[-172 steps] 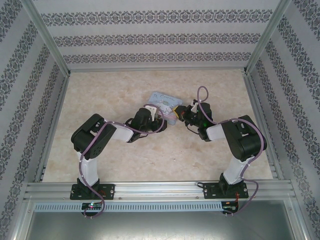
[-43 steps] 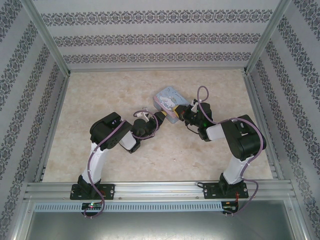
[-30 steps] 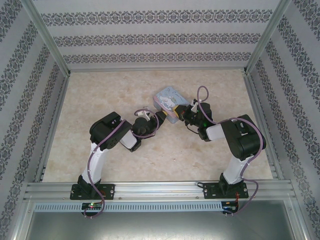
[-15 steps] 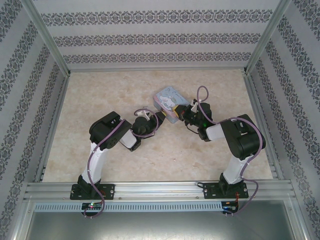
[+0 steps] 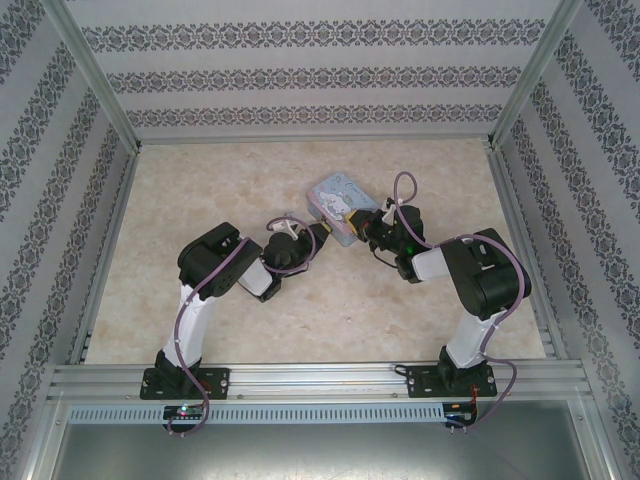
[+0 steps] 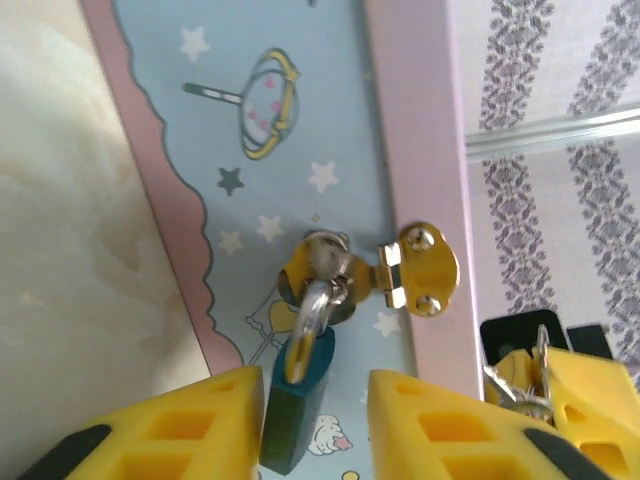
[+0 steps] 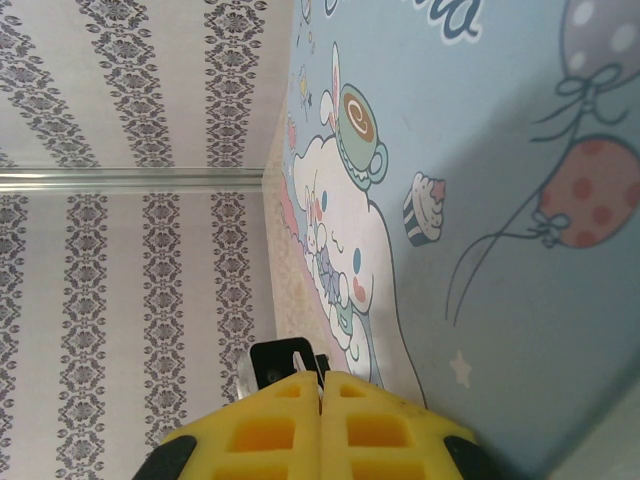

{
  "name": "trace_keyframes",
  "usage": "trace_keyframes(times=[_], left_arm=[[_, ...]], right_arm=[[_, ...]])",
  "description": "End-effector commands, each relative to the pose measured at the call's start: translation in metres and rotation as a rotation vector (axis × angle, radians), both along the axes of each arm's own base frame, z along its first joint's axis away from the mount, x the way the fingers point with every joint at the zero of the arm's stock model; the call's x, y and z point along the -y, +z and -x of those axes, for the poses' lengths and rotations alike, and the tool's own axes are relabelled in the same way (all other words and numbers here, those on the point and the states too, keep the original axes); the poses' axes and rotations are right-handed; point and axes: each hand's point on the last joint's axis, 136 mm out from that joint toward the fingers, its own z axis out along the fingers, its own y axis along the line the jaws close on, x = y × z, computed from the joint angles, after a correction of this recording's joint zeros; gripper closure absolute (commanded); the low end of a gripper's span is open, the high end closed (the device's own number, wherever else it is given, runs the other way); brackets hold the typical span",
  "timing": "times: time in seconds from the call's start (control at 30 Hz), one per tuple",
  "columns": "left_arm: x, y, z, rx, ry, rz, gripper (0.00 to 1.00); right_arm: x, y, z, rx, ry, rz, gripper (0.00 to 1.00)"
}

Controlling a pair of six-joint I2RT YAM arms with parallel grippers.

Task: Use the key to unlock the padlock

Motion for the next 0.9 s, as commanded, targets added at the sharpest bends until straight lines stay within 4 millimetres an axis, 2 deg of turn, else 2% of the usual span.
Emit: trace_keyframes(times=[0.0,0.07,0.4,0.6,0.87], left_arm=[[-0.004,0.023,-0.007,0.062,0.014,0.014,0.59],[-0.003,0.025,-0.007,0.066,0.008,0.016,0.55],[0.003,0.018,-0.01,0.042,-0.018,0.006,0.57],[0.005,0.002,-0.007,-0.004,-0.042,-0.039,0.62],[0.001,-0.006,-0.007,-0.022,-0.037,-0.067,0.69]], right_arm=[[0.003,-0.035,0.013,-0.091,0.008,0.049,1.0],[0.004,-0.034,0.013,-0.092,0.008,0.047,1.0],[0.003,-0.035,0.014,-0.093,0.008,0.048,1.0],[0.004,-0.034,0.013,-0.091,0.006,0.047,1.0],[0.004,-0.035,0.013,-0.093,0.006,0.047,1.0]])
